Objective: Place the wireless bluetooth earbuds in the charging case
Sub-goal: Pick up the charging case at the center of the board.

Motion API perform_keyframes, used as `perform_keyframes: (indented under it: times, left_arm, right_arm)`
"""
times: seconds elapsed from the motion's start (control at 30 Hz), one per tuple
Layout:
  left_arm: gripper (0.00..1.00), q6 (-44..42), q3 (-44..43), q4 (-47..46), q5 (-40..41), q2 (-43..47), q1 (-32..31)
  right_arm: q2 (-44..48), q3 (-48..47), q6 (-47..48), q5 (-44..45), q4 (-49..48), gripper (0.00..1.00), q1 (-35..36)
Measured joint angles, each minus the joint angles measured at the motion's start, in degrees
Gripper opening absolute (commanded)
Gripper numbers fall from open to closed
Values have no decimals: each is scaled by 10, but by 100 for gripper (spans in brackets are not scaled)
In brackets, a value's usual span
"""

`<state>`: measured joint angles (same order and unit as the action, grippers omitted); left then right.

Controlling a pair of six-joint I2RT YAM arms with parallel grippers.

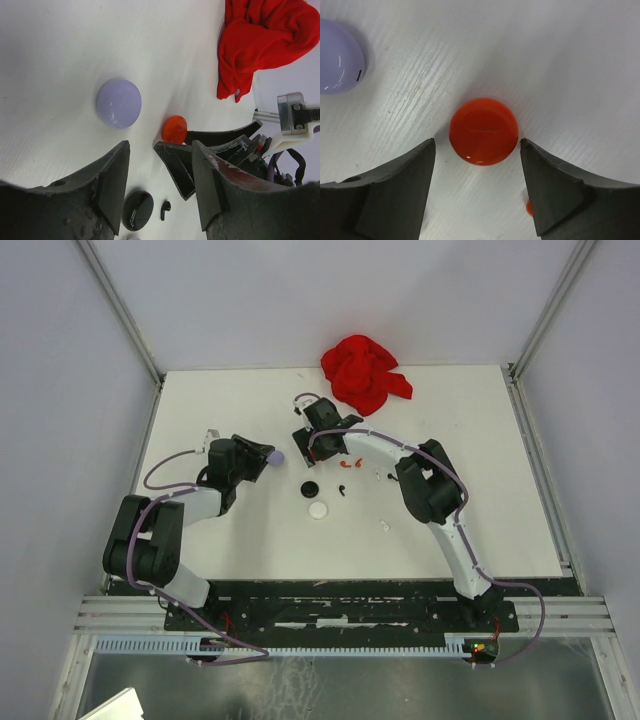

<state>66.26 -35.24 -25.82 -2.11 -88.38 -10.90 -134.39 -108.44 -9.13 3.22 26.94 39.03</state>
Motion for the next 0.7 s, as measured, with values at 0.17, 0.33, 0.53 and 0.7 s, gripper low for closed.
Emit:
perform_keyframes:
  times: [0.17,0.33,0.53,0.7]
  left_arm:
    - [59,0,0,0,0,0,3]
    - [58,0,0,0,-1,0,5]
    - [57,0,0,0,-11,0,6]
    - [56,-4,0,-3,-23,0,6]
  right_arm:
    - [-8,-12,2,0,2,70,2]
    - [-12,-16,4,2,4,56,2]
    - [-14,-18,7,9,-2,29,2]
    - [-9,5,18,16,-45,24,2]
